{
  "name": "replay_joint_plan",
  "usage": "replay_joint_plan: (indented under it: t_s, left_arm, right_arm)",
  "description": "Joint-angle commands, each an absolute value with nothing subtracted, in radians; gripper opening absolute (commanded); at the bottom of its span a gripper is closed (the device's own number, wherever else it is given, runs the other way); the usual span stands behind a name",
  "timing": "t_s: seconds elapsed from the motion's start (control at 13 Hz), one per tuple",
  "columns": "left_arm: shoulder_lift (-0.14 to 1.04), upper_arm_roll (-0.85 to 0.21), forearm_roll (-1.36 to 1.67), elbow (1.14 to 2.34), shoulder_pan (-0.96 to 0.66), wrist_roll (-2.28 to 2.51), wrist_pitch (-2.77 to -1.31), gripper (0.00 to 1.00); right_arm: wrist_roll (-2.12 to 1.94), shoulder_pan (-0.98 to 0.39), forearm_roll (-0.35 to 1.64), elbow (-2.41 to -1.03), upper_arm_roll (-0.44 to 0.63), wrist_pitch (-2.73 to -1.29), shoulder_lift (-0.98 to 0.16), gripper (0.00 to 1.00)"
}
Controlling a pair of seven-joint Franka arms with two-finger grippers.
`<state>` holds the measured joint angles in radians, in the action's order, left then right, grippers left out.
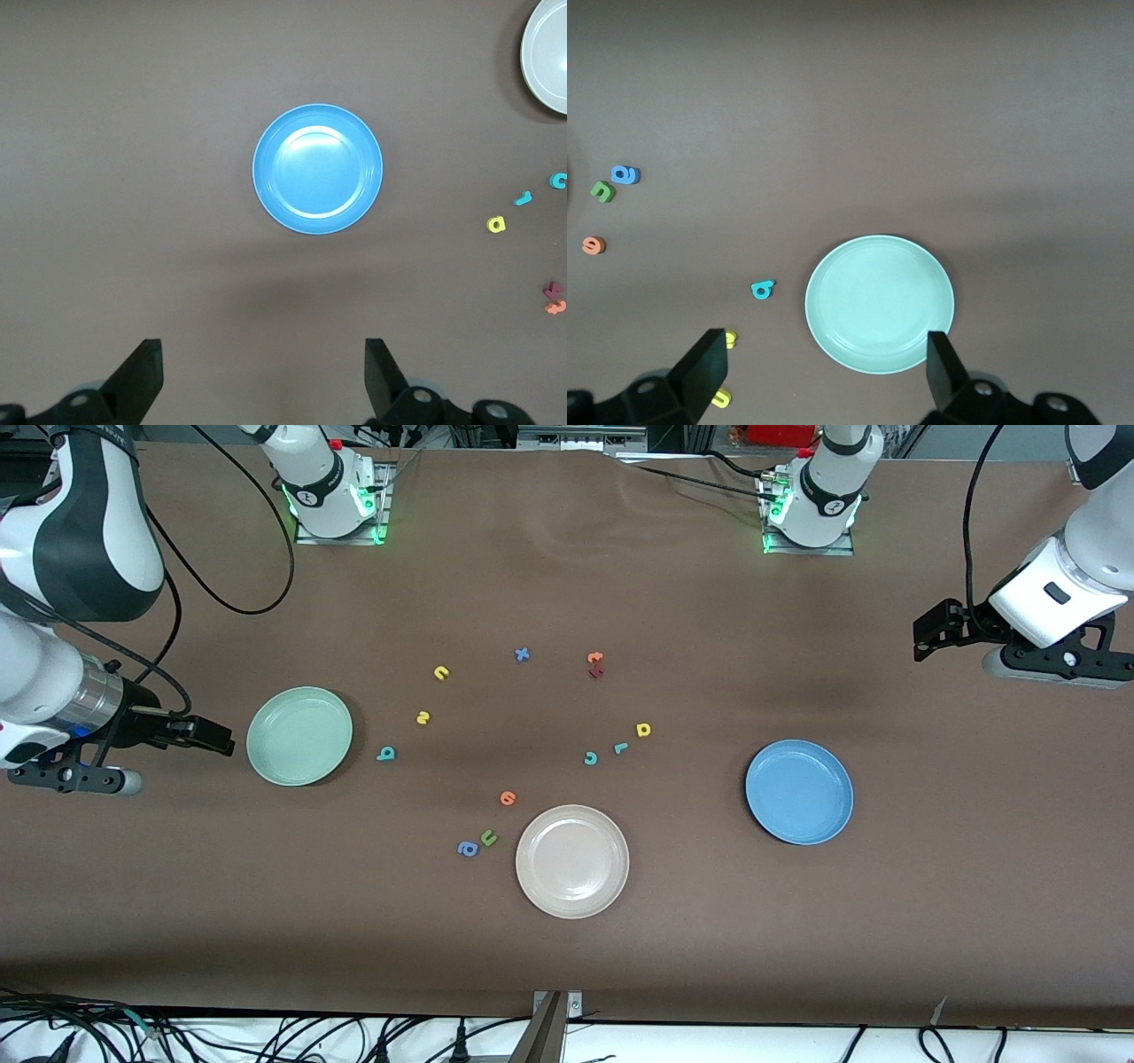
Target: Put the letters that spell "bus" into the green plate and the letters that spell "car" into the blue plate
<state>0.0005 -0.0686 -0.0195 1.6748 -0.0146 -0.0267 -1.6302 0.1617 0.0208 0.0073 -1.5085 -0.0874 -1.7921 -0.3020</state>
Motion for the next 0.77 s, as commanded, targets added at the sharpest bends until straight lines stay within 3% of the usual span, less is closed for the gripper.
replay_joint_plan:
  t_s: [0.0, 0.69]
  left_arm:
    - [0.017, -0.072, -0.006, 1.643, -0.006, -0.052, -1.608, 1.00]
    - [0.015, -0.072, -0.006, 1.643, -0.006, -0.051, -1.608, 1.00]
  right_arm:
    - [0.183, 0.018, 0.006, -1.509, -0.091, -1.778, -0.287, 0.99]
    - [0.187, 0.018, -0.005, -1.513, -0.089, -1.779, -0.288, 0.99]
